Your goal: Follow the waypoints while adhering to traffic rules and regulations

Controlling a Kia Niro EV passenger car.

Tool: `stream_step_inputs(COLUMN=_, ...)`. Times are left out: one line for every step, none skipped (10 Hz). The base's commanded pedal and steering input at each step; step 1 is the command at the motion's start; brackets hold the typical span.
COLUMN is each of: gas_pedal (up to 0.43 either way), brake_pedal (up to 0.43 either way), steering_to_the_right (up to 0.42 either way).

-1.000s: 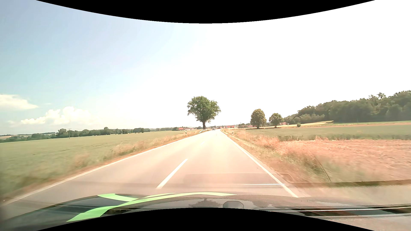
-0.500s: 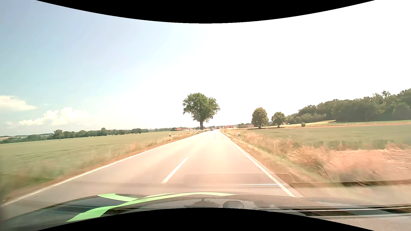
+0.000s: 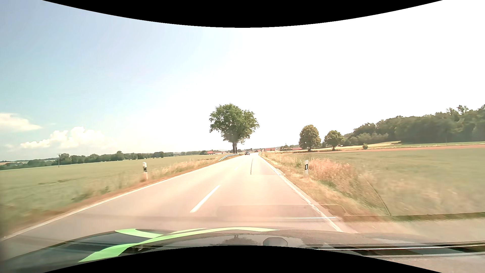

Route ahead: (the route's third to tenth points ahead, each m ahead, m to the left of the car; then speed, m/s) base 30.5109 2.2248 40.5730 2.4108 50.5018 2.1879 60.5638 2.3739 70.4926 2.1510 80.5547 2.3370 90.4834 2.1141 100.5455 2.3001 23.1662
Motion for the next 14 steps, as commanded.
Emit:
stream_step_inputs(gas_pedal=0.48, brake_pedal=0.0, steering_to_the_right=-0.006)
stream_step_inputs(gas_pedal=0.429, brake_pedal=0.0, steering_to_the_right=-0.007)
stream_step_inputs(gas_pedal=0.39, brake_pedal=0.0, steering_to_the_right=-0.008)
stream_step_inputs(gas_pedal=0.39, brake_pedal=0.0, steering_to_the_right=-0.01)
stream_step_inputs(gas_pedal=0.409, brake_pedal=0.0, steering_to_the_right=-0.01)
stream_step_inputs(gas_pedal=0.429, brake_pedal=0.0, steering_to_the_right=-0.007)
stream_step_inputs(gas_pedal=0.449, brake_pedal=0.0, steering_to_the_right=-0.005)
stream_step_inputs(gas_pedal=0.441, brake_pedal=0.0, steering_to_the_right=-0.005)
stream_step_inputs(gas_pedal=0.421, brake_pedal=0.0, steering_to_the_right=-0.005)
stream_step_inputs(gas_pedal=0.421, brake_pedal=0.0, steering_to_the_right=-0.005)
stream_step_inputs(gas_pedal=0.409, brake_pedal=0.0, steering_to_the_right=-0.004)
stream_step_inputs(gas_pedal=0.331, brake_pedal=0.0, steering_to_the_right=-0.003)
stream_step_inputs(gas_pedal=0.287, brake_pedal=0.0, steering_to_the_right=-0.003)
stream_step_inputs(gas_pedal=0.287, brake_pedal=0.0, steering_to_the_right=-0.003)
